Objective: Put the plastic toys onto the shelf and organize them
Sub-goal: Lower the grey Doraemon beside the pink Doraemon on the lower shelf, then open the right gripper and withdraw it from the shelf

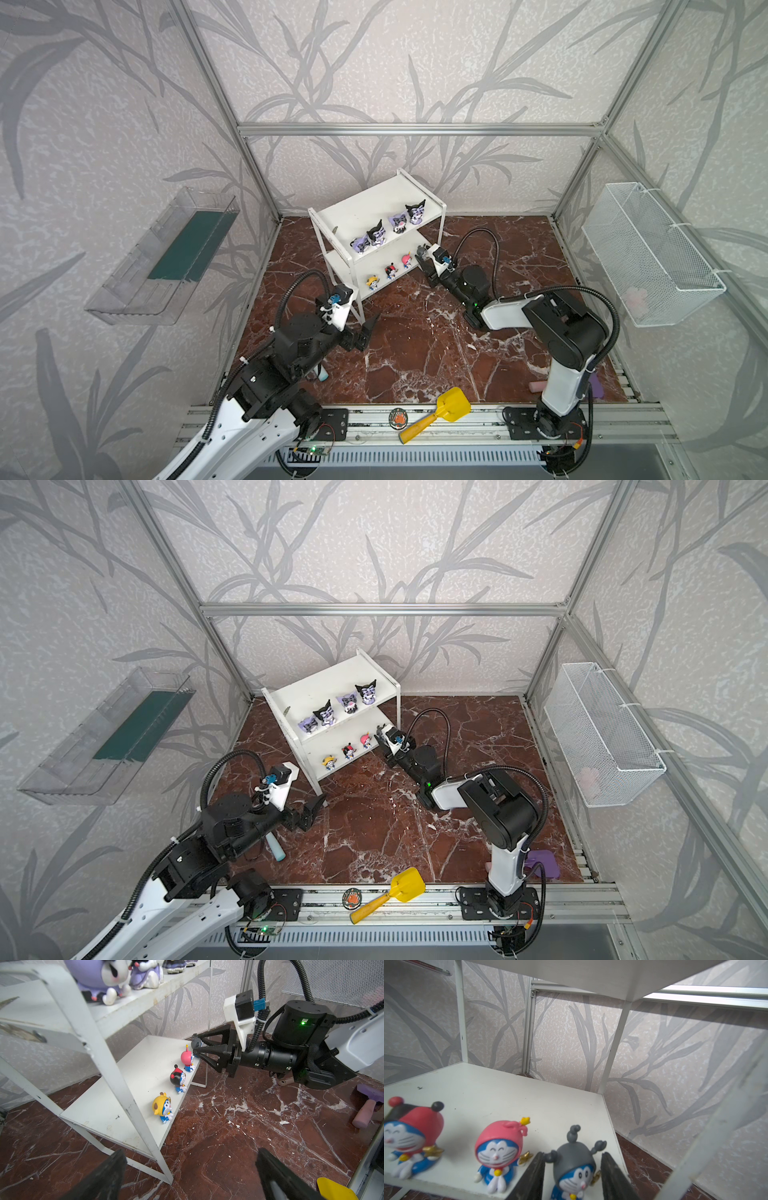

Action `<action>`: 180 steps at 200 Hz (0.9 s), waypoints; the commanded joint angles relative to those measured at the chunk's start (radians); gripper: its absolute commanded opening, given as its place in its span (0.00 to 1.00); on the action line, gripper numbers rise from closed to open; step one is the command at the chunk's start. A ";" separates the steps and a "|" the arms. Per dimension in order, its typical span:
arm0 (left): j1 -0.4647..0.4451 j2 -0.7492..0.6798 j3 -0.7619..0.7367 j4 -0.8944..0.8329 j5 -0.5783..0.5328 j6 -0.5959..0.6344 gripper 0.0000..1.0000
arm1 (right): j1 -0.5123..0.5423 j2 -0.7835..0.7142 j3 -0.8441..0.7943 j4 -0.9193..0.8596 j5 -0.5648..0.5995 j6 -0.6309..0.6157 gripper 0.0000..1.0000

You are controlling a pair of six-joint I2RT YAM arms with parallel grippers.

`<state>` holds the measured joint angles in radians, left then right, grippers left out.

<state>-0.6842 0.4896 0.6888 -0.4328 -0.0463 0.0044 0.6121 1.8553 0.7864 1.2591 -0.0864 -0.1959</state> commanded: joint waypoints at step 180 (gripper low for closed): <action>0.004 0.052 0.037 -0.231 -0.869 -0.352 0.99 | -0.002 -0.791 -0.355 -0.715 0.258 0.133 0.90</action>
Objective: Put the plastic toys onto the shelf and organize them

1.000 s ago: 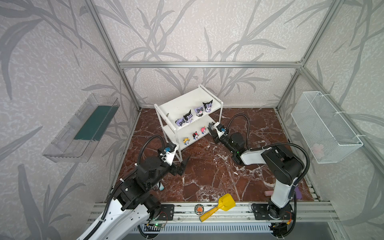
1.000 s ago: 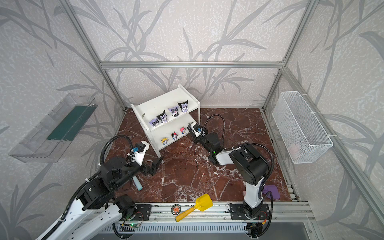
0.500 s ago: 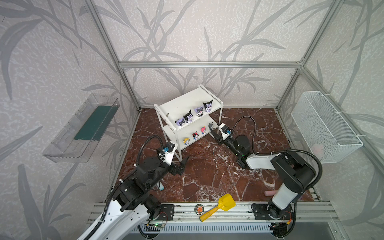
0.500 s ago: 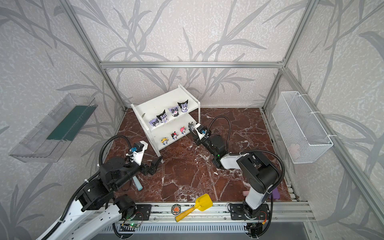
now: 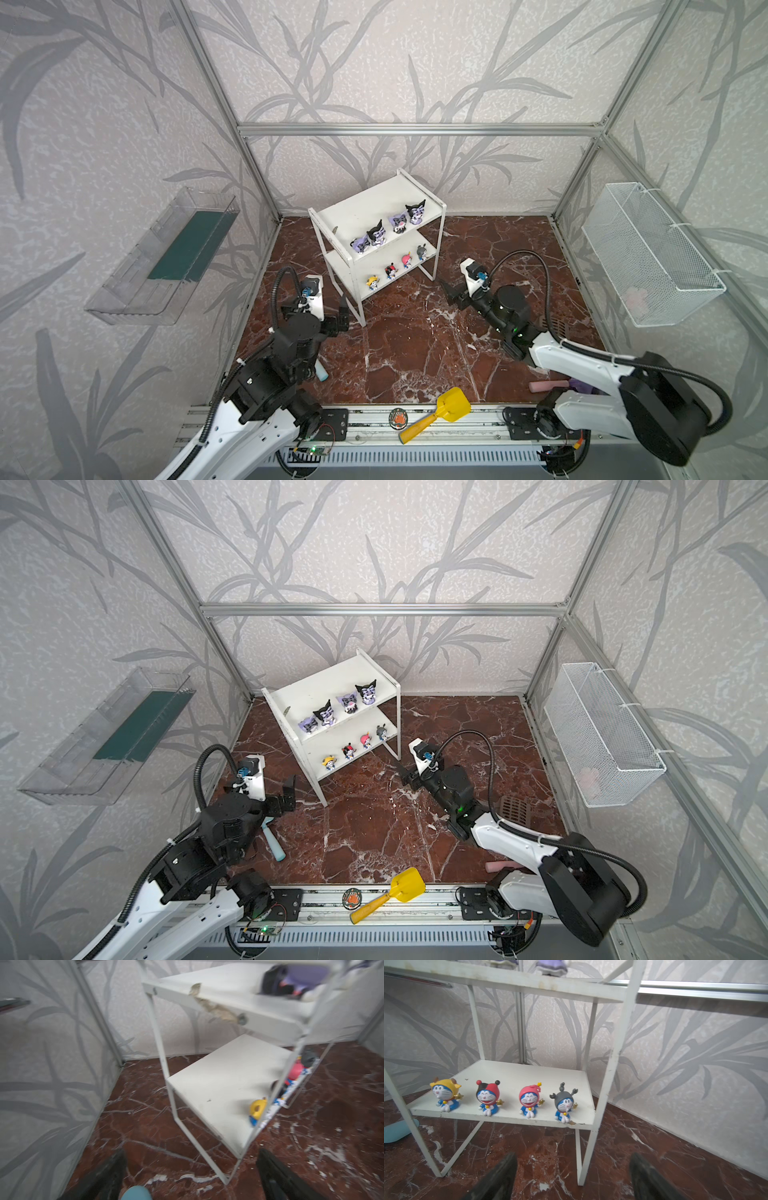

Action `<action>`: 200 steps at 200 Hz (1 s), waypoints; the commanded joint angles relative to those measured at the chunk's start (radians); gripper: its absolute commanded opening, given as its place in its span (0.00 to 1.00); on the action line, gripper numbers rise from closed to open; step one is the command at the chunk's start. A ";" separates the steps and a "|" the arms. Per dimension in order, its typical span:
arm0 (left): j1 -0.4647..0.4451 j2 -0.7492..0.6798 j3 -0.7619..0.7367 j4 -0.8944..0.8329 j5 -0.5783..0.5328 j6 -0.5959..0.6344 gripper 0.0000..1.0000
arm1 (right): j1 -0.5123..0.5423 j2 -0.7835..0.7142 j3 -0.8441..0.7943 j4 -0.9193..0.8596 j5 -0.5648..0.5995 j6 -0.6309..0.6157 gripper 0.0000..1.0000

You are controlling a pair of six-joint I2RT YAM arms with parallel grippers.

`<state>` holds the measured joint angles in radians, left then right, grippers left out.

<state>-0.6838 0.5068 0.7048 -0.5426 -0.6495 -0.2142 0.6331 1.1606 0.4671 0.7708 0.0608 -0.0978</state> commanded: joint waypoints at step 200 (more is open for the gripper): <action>0.547 0.766 -0.270 0.947 -0.158 0.092 0.99 | -0.413 0.159 -0.175 0.075 0.380 -0.034 0.98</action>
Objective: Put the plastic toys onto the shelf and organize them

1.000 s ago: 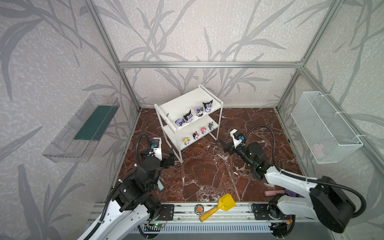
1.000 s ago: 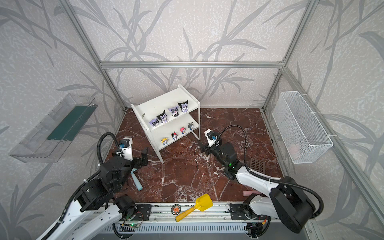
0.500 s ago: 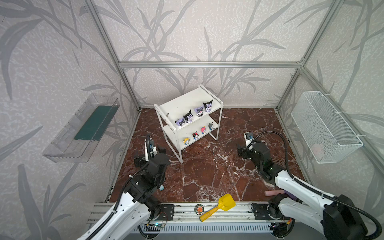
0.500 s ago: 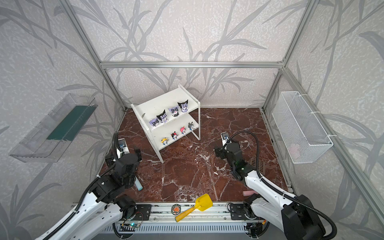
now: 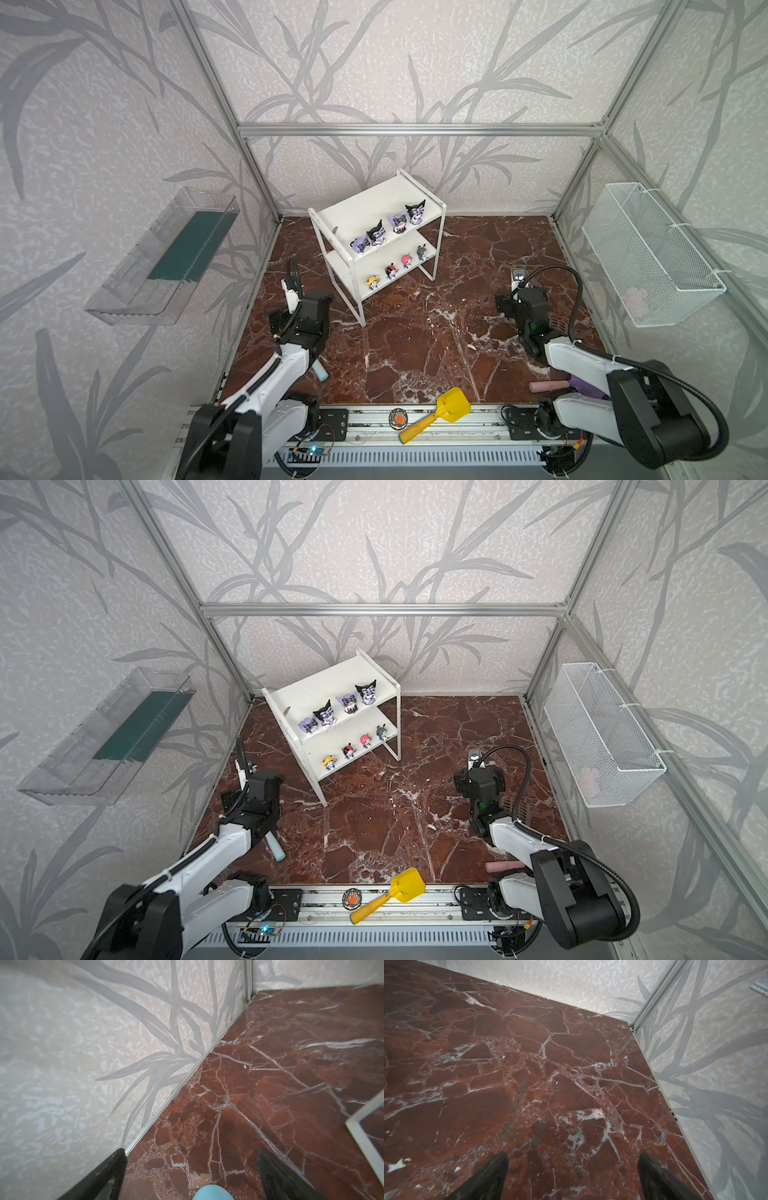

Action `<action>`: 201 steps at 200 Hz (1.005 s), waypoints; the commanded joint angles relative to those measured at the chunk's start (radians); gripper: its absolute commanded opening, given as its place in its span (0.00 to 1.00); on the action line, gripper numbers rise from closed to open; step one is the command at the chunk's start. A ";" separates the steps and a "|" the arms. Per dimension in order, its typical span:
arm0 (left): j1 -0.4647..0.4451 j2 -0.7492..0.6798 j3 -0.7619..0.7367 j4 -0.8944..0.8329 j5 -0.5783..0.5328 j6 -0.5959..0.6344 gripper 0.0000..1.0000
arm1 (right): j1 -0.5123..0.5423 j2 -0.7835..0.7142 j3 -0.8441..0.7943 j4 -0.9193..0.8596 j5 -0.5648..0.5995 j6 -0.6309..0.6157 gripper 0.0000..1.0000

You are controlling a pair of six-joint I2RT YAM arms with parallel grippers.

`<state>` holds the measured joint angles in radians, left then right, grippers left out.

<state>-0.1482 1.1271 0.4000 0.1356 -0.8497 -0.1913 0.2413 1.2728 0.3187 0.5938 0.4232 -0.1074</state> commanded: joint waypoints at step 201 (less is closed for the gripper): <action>0.006 0.410 0.022 0.749 0.269 0.214 0.99 | -0.089 0.294 0.051 0.363 -0.280 0.007 0.99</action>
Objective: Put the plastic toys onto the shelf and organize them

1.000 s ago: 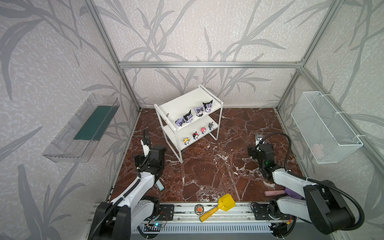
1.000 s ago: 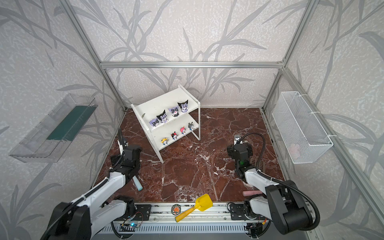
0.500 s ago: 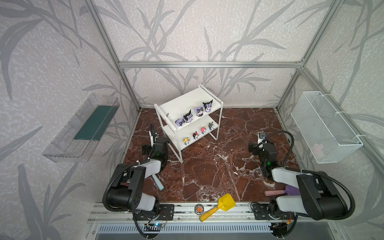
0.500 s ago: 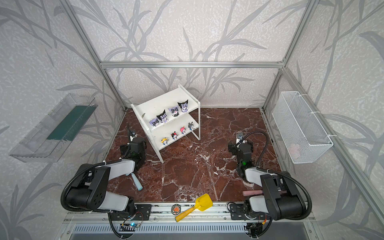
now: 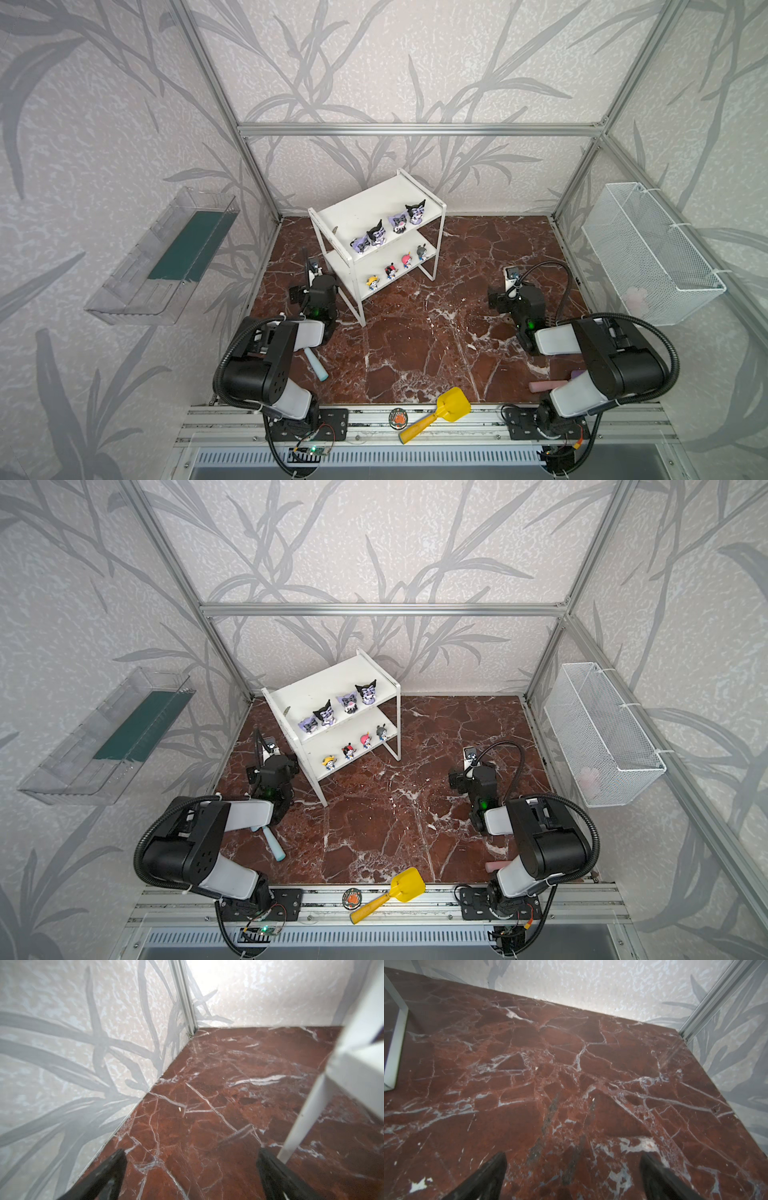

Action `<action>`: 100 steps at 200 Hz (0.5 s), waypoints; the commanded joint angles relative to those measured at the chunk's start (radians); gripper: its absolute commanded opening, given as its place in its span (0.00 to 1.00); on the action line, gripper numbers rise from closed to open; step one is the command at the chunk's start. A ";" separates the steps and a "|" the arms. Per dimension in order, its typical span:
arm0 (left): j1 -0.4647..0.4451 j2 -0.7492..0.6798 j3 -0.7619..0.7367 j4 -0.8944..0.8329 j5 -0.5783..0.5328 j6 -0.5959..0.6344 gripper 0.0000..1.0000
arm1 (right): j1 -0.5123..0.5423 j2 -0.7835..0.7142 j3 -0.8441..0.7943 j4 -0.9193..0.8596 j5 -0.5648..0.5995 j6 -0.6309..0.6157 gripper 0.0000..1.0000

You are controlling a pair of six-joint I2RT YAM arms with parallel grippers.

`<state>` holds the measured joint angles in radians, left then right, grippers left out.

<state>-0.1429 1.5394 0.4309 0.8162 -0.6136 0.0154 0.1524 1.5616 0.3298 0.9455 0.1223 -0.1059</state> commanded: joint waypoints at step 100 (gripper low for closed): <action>0.004 -0.002 -0.043 0.139 0.086 0.025 0.99 | -0.002 -0.008 0.052 -0.035 0.021 0.011 0.99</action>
<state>-0.1425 1.5436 0.4011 0.9089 -0.5430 0.0280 0.1524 1.5639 0.3641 0.9066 0.1303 -0.1013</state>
